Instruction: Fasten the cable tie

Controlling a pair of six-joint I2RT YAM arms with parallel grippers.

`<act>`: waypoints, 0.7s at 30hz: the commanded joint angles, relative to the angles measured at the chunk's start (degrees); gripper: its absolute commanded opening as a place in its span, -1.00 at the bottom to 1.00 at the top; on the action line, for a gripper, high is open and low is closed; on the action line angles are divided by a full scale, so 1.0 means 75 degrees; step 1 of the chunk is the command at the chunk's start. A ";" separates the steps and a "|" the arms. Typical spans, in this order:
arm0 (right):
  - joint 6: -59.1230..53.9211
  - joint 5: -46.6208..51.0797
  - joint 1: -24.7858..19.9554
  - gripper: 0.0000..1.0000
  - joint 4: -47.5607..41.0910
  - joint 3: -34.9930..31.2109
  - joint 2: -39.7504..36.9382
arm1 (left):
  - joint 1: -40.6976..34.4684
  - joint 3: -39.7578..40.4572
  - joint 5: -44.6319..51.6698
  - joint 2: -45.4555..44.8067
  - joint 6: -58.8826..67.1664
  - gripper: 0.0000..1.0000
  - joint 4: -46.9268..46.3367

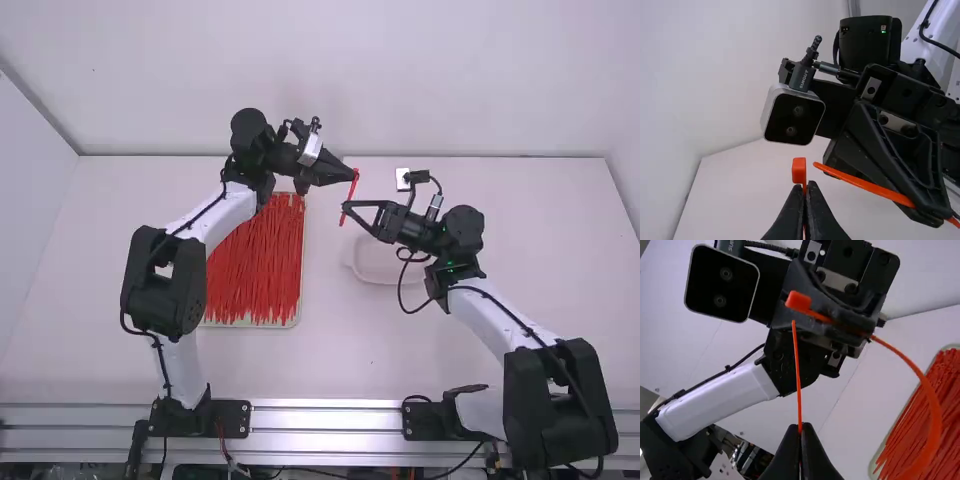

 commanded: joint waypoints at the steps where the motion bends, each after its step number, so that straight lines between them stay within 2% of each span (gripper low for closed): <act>1: 0.0015 0.0111 -0.0023 -1.00 0.0047 0.0256 0.0003 | -0.0006 -0.0146 0.0108 0.0038 0.0137 -0.97 0.0050; 21: 0.0044 0.0029 0.0000 -1.00 0.0015 0.0256 0.0003 | -0.0009 -0.0146 0.0102 0.0038 0.0565 -0.97 0.0061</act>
